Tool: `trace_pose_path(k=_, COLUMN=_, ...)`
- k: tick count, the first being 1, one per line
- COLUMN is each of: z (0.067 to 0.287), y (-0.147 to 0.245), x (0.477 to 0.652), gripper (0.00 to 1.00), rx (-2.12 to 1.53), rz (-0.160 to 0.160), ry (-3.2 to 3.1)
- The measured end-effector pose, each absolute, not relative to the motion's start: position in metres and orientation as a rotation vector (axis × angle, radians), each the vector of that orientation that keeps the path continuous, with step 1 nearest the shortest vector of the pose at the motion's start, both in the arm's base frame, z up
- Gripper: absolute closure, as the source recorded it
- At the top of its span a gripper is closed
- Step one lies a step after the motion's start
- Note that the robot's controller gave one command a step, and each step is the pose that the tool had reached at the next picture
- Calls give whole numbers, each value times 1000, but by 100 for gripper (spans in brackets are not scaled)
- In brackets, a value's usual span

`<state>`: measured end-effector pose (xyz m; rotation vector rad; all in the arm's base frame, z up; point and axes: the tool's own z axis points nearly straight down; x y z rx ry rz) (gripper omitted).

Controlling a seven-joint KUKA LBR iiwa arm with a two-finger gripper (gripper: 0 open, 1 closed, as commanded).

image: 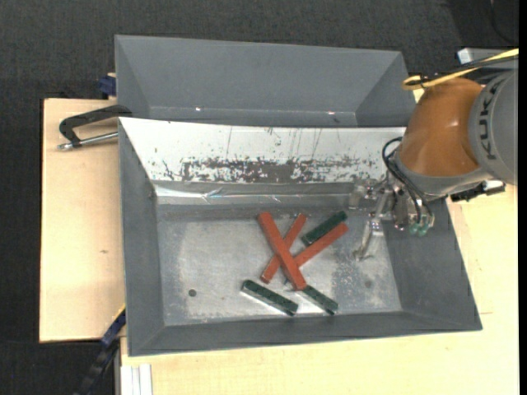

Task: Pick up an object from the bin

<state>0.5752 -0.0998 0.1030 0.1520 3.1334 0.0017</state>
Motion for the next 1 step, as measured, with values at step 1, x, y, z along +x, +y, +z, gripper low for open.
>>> trace_pose_path(k=1, z=80, y=-75, x=578, gripper=0, rx=103, rz=1, ry=3142)
